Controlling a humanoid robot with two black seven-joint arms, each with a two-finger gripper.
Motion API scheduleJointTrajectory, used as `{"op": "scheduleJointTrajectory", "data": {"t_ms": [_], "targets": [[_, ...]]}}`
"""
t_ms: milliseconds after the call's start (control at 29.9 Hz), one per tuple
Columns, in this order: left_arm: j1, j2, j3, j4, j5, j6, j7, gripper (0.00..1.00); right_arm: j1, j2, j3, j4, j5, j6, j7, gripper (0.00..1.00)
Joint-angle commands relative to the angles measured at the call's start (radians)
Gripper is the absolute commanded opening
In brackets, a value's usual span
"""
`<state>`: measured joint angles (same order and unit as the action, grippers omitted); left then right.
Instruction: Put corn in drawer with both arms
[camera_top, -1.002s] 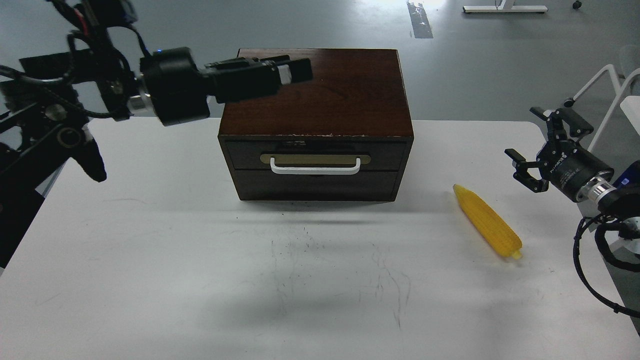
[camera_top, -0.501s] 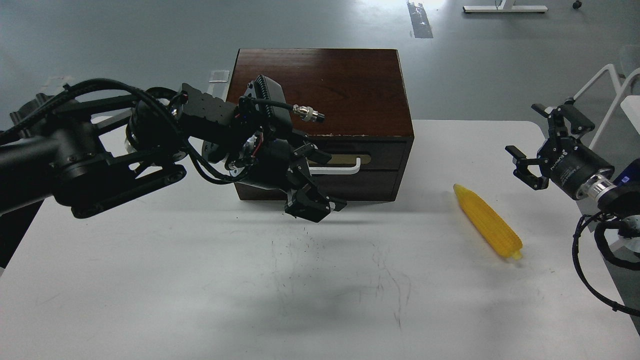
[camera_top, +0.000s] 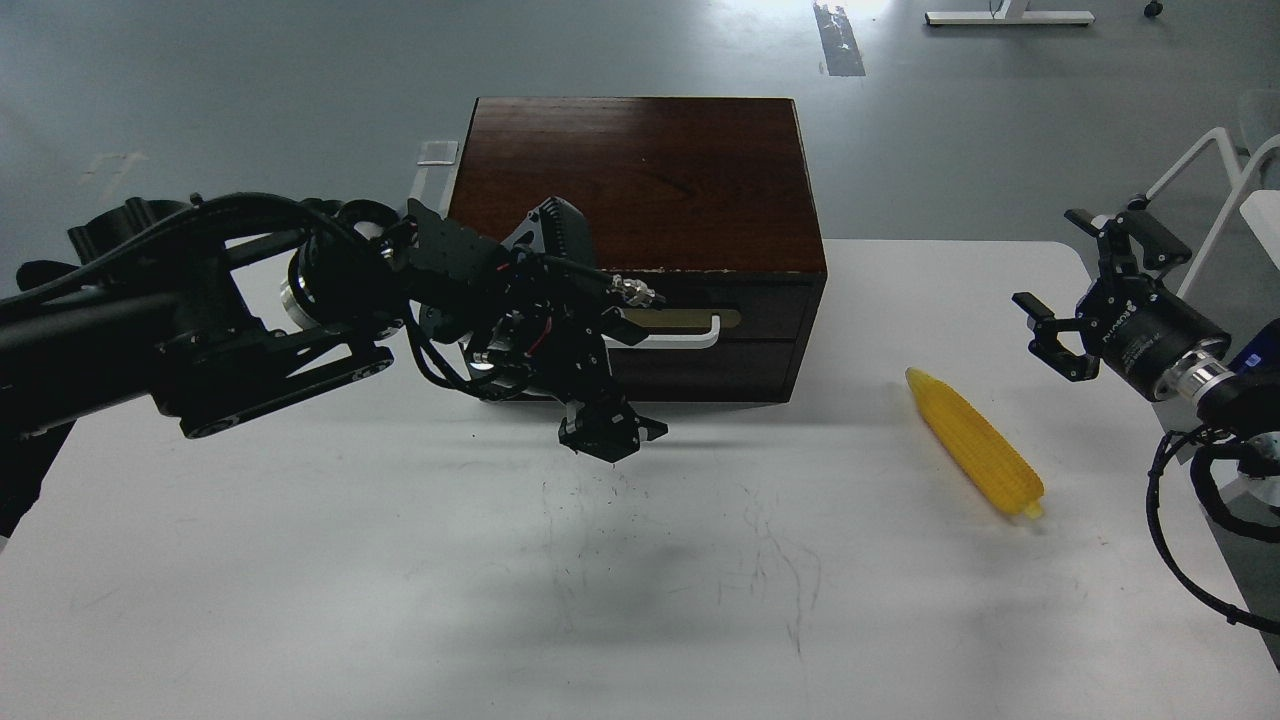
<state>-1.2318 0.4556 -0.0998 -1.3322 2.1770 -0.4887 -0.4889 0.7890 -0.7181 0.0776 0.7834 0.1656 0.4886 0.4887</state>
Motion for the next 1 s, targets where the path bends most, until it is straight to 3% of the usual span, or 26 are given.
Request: {"op": "scheduleJointTrajectory", "data": {"t_ms": [0,969], "targets": [[0.0,-0.015,0.003,0.024,0.005,0.0,0.0,0.99,-0.004,0.0,0.002,0.0,0.0,0.0,0.0,1.0],[-0.003,-0.038,0.003,0.088,0.005,0.0,0.0,0.99,-0.008,-0.001,0.002,-0.001,0.0,0.0,0.0,1.0]]}}
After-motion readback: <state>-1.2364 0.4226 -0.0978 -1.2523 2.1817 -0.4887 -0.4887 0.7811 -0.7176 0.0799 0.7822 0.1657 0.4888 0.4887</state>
